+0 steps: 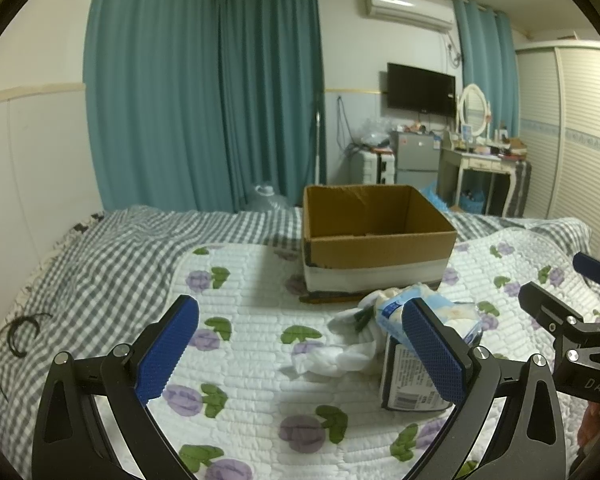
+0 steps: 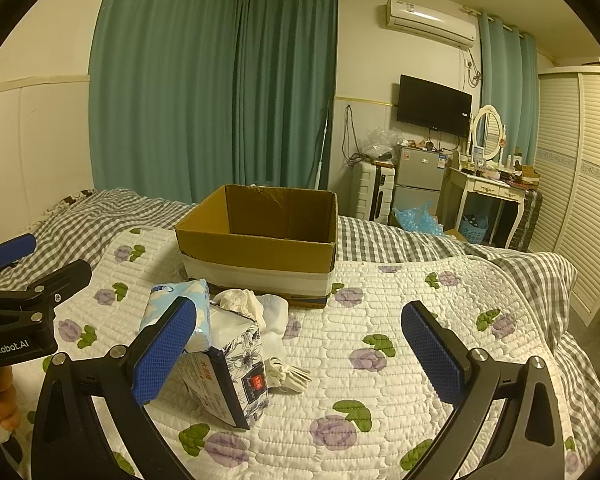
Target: Organize soft objects
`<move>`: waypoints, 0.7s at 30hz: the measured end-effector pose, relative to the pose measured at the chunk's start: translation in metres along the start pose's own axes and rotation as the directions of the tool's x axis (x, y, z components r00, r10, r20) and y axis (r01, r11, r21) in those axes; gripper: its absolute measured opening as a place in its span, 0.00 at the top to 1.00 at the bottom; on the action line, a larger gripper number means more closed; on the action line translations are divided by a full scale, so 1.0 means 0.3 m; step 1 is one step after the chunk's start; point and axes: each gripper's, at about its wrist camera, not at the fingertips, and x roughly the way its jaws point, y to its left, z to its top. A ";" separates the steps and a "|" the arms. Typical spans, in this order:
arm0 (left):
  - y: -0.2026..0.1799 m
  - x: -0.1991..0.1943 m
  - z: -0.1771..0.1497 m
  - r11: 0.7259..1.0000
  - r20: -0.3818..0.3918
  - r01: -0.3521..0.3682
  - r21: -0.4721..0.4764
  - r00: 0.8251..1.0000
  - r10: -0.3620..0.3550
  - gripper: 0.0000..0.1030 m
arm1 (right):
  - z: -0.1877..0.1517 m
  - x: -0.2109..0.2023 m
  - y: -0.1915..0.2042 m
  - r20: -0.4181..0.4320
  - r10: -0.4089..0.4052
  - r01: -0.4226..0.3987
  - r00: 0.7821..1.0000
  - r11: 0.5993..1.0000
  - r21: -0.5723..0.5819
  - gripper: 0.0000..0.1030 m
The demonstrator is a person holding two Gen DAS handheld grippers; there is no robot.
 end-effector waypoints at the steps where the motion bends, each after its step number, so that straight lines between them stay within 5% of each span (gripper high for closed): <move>1: 0.001 0.000 0.000 1.000 0.000 0.000 0.000 1.000 0.000 0.00 | -0.001 0.000 0.002 0.000 0.000 0.000 1.000 1.000 0.000 0.00; 21: 0.020 -0.085 0.033 0.999 0.054 0.001 -0.034 0.999 0.000 0.00 | 0.008 -0.046 0.028 0.009 0.018 -0.018 1.000 1.000 -0.022 0.00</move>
